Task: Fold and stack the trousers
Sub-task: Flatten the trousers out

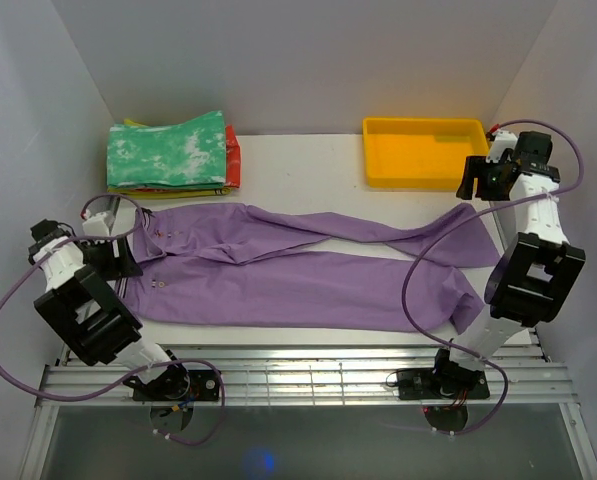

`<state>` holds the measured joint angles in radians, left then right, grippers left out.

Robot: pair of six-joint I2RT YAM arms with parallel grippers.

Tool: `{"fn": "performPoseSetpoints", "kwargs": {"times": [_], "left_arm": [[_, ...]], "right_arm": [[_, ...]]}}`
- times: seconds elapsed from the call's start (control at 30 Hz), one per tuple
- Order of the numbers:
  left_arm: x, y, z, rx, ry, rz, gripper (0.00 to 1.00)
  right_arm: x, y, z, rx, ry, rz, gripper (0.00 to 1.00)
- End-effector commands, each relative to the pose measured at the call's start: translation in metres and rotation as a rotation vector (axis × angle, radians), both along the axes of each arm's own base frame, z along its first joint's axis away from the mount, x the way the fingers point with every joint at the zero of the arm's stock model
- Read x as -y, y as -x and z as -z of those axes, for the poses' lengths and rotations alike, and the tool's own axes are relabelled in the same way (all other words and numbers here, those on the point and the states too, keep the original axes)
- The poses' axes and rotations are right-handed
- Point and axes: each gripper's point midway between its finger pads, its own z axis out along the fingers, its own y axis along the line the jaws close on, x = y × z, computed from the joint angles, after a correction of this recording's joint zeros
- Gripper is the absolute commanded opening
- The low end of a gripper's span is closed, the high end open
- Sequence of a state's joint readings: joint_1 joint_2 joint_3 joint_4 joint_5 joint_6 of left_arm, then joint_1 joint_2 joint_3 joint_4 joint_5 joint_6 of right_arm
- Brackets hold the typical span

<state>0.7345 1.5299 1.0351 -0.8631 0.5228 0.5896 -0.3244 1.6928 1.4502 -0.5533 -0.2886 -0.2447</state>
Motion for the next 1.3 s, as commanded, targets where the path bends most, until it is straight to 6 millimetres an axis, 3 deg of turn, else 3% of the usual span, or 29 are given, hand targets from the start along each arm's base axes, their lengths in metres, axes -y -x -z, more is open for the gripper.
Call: {"fn": "performPoseSetpoints", "kwargs": {"times": [0.0, 0.03, 0.07, 0.1, 0.17, 0.2, 0.3, 0.33, 0.4, 0.43, 0.57, 0.7, 0.77, 0.9, 0.97, 1.07, 1.27], "left_arm": [[0.000, -0.001, -0.040, 0.086, 0.026, 0.056, 0.84], [-0.008, 0.005, -0.039, 0.081, 0.016, 0.067, 0.87], [-0.014, 0.007, -0.043, 0.083, 0.006, 0.072, 0.88], [-0.014, 0.016, -0.042, 0.058, 0.024, 0.072, 0.91], [-0.024, 0.030, -0.032, 0.026, 0.023, 0.091, 0.93], [-0.022, 0.038, -0.029, 0.007, 0.050, 0.100, 0.94], [-0.021, 0.056, -0.007, -0.045, 0.065, 0.136, 0.97], [-0.021, 0.060, -0.001, -0.061, 0.059, 0.149, 0.98], [-0.016, 0.066, 0.010, -0.071, 0.058, 0.162, 0.98], [-0.015, 0.067, 0.013, -0.074, 0.058, 0.165, 0.98], [-0.008, 0.074, 0.030, -0.103, 0.088, 0.159, 0.94], [-0.002, 0.078, 0.034, -0.099, 0.092, 0.175, 0.94], [0.001, 0.079, 0.036, -0.095, 0.088, 0.173, 0.94], [-0.005, 0.073, 0.036, -0.085, 0.082, 0.143, 0.91], [-0.005, 0.071, 0.033, -0.074, 0.082, 0.140, 0.90], [-0.007, 0.068, 0.030, -0.066, 0.080, 0.132, 0.90], [-0.013, 0.063, 0.033, -0.066, 0.078, 0.098, 0.90]], "right_arm": [[-0.001, 0.003, -0.055, 0.041, 0.071, -0.114, 0.76], [0.004, 0.012, -0.058, 0.028, 0.087, -0.128, 0.79], [0.008, 0.022, -0.062, 0.027, 0.131, -0.177, 0.90], [0.011, 0.046, -0.060, -0.014, 0.132, -0.191, 0.95], [0.014, 0.075, -0.051, -0.069, 0.157, -0.241, 0.98], [0.015, 0.106, -0.036, -0.139, 0.164, -0.281, 0.97], [0.018, 0.154, -0.007, -0.257, 0.173, -0.310, 0.98], [0.016, 0.178, 0.017, -0.333, 0.128, -0.299, 0.99], [0.020, 0.200, 0.035, -0.385, 0.123, -0.282, 1.00], [0.019, 0.211, 0.054, -0.415, 0.113, -0.276, 0.98], [0.023, 0.230, 0.081, -0.452, 0.087, -0.256, 0.95], [0.003, 0.237, 0.073, -0.418, 0.007, -0.347, 0.95], [0.001, 0.247, 0.083, -0.440, 0.017, -0.342, 0.92], [0.031, 0.258, 0.109, -0.482, 0.198, -0.278, 0.83], [0.041, 0.257, 0.111, -0.465, 0.256, -0.251, 0.76], [0.047, 0.256, 0.119, -0.452, 0.288, -0.216, 0.74], [0.052, 0.275, 0.160, -0.577, 0.262, -0.178, 0.71]]}}
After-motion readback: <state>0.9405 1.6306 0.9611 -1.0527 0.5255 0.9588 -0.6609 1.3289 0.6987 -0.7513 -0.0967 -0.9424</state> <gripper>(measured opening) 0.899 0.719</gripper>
